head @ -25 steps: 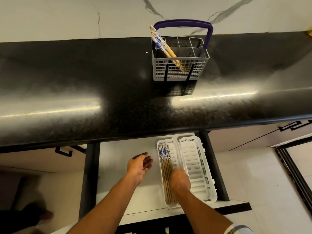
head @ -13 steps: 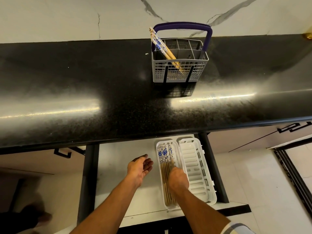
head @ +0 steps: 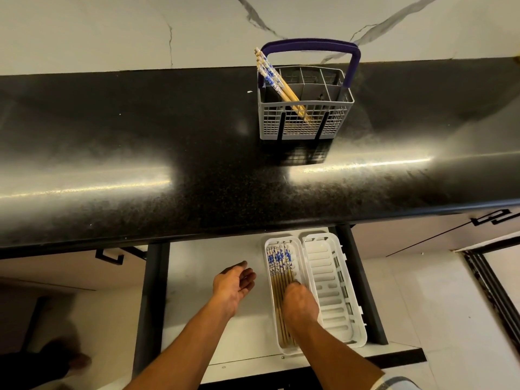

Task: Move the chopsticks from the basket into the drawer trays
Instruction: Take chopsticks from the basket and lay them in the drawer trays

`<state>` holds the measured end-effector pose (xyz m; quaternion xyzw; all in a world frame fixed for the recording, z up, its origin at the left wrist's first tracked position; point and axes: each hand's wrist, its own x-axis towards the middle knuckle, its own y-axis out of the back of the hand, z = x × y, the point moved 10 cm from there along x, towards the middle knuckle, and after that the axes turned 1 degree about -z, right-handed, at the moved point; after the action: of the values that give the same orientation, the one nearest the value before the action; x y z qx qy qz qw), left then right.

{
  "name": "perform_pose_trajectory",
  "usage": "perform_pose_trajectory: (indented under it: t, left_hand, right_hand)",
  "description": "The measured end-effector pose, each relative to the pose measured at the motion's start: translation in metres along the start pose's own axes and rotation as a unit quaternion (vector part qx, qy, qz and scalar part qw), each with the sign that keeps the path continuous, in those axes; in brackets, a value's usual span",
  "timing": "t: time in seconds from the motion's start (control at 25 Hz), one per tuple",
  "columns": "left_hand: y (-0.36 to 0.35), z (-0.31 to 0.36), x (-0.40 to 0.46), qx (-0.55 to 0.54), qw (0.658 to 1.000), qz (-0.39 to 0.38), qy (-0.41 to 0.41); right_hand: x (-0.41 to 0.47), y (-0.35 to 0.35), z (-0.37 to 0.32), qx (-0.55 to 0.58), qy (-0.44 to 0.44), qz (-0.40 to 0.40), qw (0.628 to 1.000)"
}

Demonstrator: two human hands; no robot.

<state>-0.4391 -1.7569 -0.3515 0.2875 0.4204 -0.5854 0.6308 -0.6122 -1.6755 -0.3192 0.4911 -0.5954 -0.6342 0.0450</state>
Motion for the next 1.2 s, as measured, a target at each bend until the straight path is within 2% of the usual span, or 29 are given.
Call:
perform_pose_trajectory:
  t: [0.52,1.2]
  left_hand:
    - [0.001,-0.003,0.001,0.012,1.000,-0.001,0.003]
    - [0.001,-0.005,-0.005,0.016,1.000,-0.002,0.009]
  right_hand:
    - [0.001,-0.005,0.001,0.001,0.004,-0.008,1.000]
    - [0.001,-0.014,-0.009,-0.030,0.056,0.003,0.998]
